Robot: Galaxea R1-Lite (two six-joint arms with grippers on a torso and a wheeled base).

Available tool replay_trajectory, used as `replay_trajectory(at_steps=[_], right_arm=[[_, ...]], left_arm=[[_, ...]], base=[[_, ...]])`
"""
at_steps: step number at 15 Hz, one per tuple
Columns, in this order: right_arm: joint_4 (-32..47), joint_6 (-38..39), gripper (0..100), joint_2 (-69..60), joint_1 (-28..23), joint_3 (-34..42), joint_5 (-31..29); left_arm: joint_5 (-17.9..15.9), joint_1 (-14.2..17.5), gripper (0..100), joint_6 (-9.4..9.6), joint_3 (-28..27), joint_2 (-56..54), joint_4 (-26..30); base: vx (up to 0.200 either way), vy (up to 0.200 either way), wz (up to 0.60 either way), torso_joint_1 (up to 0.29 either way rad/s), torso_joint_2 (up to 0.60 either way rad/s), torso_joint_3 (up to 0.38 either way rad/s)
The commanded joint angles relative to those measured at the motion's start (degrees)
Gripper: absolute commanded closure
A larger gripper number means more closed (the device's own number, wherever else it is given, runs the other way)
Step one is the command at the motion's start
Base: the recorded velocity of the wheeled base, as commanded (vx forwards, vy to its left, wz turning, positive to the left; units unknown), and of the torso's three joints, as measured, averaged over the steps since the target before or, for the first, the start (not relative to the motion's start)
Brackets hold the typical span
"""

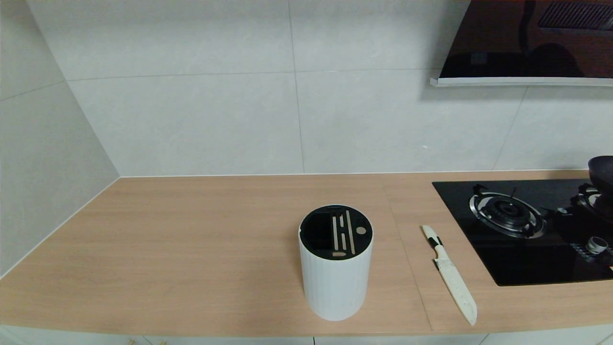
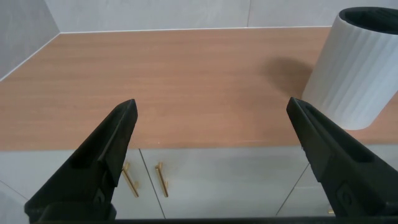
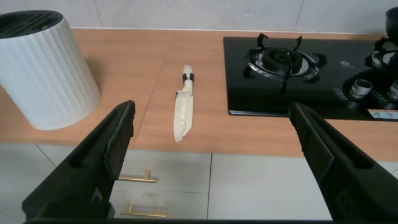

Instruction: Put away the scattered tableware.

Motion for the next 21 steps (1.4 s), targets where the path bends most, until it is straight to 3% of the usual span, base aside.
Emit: replay_trajectory(at_steps=[1, 4, 5, 7, 17, 19, 21], right_arm=[[0.02, -0.11, 0, 0.09, 0.02, 0.00, 0.02], [-1.39, 0.07, 0, 0.00, 0.02, -0.53, -0.07], [-4.82, 1.04, 0, 0.09, 0.02, -4.04, 0.72], [-3.23, 1.30, 0, 1.67, 0.02, -5.98, 1.69], [-2.53, 0.25, 0, 30.32, 0.37, -16.00, 7.93], [-2.71, 0.42, 0, 34.80, 1.86, -17.31, 7.84], [-2.88, 1.12, 0, 41.84, 6.96, -21.62, 7.76]], left_arm=[[0.00, 0.01, 0, -0.01, 0.02, 0.09, -0.01], [0.00, 0.01, 0, 0.08, 0.02, 0.09, -0.01], [0.00, 0.01, 0, -0.01, 0.02, 0.09, -0.01], [0.00, 0.01, 0, -0.01, 0.02, 0.09, -0.01], [0.00, 0.01, 0, -0.01, 0.02, 0.09, -0.01], [0.00, 0.01, 0, -0.01, 0.02, 0.09, -0.01], [0.09, 0.01, 0, -0.01, 0.02, 0.09, -0.01]], base=[[0.000, 0.000, 0.00, 0.000, 0.00, 0.000], [0.000, 0.000, 0.00, 0.000, 0.00, 0.000], [0.000, 0.000, 0.00, 0.000, 0.00, 0.000], [0.000, 0.000, 0.00, 0.000, 0.00, 0.000], [0.000, 0.000, 0.00, 0.000, 0.00, 0.000], [0.000, 0.000, 0.00, 0.000, 0.00, 0.000], [0.000, 0.000, 0.00, 0.000, 0.00, 0.000]])
